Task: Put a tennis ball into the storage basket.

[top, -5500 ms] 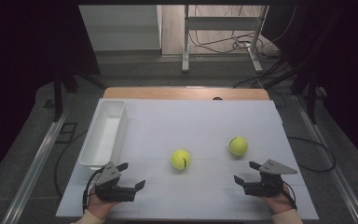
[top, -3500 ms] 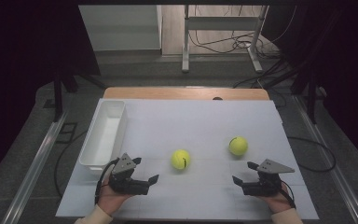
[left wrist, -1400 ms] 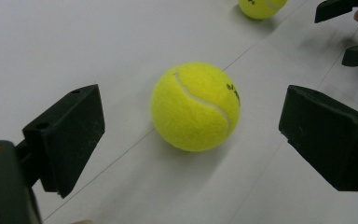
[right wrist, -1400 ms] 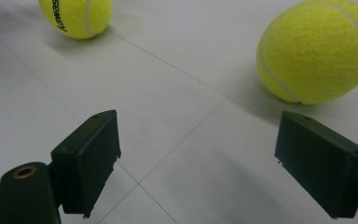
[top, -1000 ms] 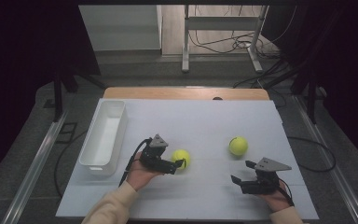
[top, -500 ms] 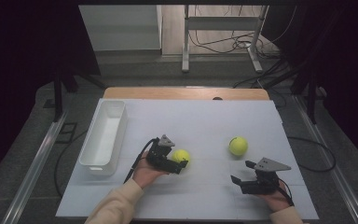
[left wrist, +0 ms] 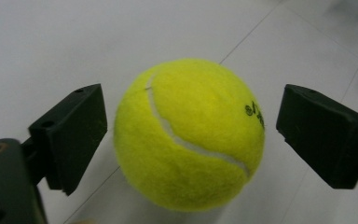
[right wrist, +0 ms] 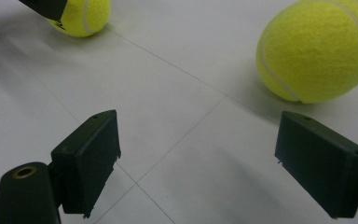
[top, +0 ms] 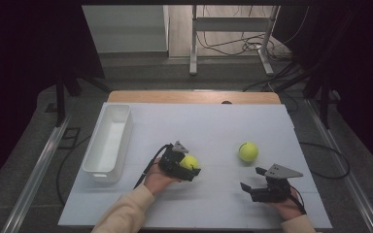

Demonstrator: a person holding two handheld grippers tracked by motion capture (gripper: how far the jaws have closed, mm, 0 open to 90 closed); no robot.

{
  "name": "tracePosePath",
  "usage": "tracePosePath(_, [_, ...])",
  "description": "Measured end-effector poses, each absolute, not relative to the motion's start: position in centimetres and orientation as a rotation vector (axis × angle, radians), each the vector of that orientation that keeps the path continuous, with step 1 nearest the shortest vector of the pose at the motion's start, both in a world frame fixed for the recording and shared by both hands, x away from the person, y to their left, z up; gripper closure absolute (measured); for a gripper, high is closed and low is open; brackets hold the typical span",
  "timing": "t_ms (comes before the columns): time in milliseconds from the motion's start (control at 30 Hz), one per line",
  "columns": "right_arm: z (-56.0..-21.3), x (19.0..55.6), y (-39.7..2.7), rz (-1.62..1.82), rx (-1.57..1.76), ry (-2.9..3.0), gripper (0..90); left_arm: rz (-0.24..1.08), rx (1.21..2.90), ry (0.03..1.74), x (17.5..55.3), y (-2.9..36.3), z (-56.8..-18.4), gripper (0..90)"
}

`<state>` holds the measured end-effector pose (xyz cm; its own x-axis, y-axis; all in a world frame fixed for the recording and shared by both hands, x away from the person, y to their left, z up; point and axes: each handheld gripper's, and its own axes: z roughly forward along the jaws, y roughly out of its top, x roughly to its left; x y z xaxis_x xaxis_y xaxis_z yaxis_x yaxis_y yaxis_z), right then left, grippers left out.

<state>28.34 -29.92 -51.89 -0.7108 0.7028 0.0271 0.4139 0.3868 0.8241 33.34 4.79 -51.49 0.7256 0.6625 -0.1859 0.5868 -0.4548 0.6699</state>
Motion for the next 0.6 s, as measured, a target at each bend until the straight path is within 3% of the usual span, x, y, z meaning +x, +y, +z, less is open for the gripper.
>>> tracePosePath(133, [-51.8,28.3,-30.0,1.240,0.977,2.323,14.6,0.153,2.207,0.941,33.3,4.9,-51.5,25.5])
tracePosePath(600, [-51.8,28.3,-30.0,1.242,0.976,2.319,14.6,0.172,2.167,0.923,32.9,5.8,-50.1,26.2])
